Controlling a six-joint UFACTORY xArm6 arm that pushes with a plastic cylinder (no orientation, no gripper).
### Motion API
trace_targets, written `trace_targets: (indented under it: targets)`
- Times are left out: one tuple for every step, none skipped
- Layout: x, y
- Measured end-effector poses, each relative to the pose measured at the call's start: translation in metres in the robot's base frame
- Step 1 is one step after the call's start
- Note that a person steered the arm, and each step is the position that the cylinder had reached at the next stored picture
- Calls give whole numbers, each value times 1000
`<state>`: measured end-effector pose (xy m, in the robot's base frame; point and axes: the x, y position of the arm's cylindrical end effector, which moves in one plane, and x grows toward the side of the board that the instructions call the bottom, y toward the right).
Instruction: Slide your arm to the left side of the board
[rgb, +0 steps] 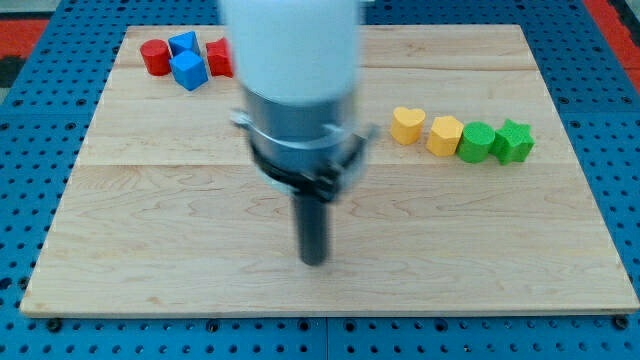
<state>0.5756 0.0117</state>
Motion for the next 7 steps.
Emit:
trace_targets:
  targets:
    - [3, 39]
    - [-11, 41]
    - [-29, 46]
    - [-29, 66]
    - [-29, 66]
    - [-29, 37]
    - [-34, -40]
